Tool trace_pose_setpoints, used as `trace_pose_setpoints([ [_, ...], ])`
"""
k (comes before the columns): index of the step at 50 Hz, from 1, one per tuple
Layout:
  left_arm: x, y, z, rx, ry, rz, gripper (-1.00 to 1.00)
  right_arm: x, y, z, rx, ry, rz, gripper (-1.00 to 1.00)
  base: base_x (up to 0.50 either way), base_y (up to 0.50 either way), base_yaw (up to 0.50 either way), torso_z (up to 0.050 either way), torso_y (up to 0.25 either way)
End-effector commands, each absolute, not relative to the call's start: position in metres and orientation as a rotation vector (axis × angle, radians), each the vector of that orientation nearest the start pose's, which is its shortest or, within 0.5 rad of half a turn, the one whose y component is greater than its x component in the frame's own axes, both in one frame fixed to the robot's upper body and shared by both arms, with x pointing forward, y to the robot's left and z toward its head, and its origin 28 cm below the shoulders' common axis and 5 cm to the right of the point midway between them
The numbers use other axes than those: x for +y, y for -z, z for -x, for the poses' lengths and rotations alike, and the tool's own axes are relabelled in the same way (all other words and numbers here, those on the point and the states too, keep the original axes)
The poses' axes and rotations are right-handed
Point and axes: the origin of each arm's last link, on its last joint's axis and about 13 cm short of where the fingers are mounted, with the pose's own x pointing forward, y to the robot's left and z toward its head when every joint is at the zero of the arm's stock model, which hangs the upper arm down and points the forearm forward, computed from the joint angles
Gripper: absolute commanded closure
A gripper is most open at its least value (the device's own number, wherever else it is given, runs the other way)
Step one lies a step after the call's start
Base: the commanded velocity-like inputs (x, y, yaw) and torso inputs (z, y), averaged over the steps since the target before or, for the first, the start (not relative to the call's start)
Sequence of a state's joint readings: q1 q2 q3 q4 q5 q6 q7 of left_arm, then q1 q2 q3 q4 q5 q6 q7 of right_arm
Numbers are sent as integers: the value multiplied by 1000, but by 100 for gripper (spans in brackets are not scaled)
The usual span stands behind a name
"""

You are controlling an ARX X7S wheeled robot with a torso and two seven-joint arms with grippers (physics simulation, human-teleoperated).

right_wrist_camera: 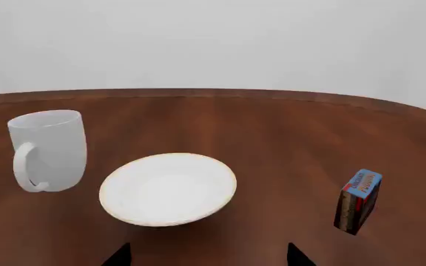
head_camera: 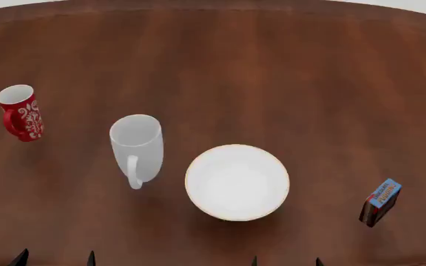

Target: Put the white mug on the plate.

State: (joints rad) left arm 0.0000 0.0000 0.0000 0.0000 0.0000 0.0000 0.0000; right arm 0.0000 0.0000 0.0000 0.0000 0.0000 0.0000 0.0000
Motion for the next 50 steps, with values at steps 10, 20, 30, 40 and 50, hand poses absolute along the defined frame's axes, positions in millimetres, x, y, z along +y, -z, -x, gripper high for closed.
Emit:
trace_pose_setpoints([
  [10,205,-20,-205,-56,-13,-55,-100,-95,-18,-203,-37,-24,29,-100,0,0,0,0,0],
  [20,205,-23,-202,-69,0,-84,-100,-95,-19,-201,-43,-40,37,-100,0,0,0,25,24],
  [30,204,-24,-201,-70,17,-97,-100,-96,-22,-201,-43,-39,45,-100,0,0,0,50,42],
  [40,202,-25,-199,-71,28,-116,-100,-97,-24,-198,-48,-40,40,-100,0,0,0,50,43],
  [50,201,-27,-198,-69,41,-120,-100,-98,-25,-198,-48,-39,34,-100,0,0,0,50,43],
])
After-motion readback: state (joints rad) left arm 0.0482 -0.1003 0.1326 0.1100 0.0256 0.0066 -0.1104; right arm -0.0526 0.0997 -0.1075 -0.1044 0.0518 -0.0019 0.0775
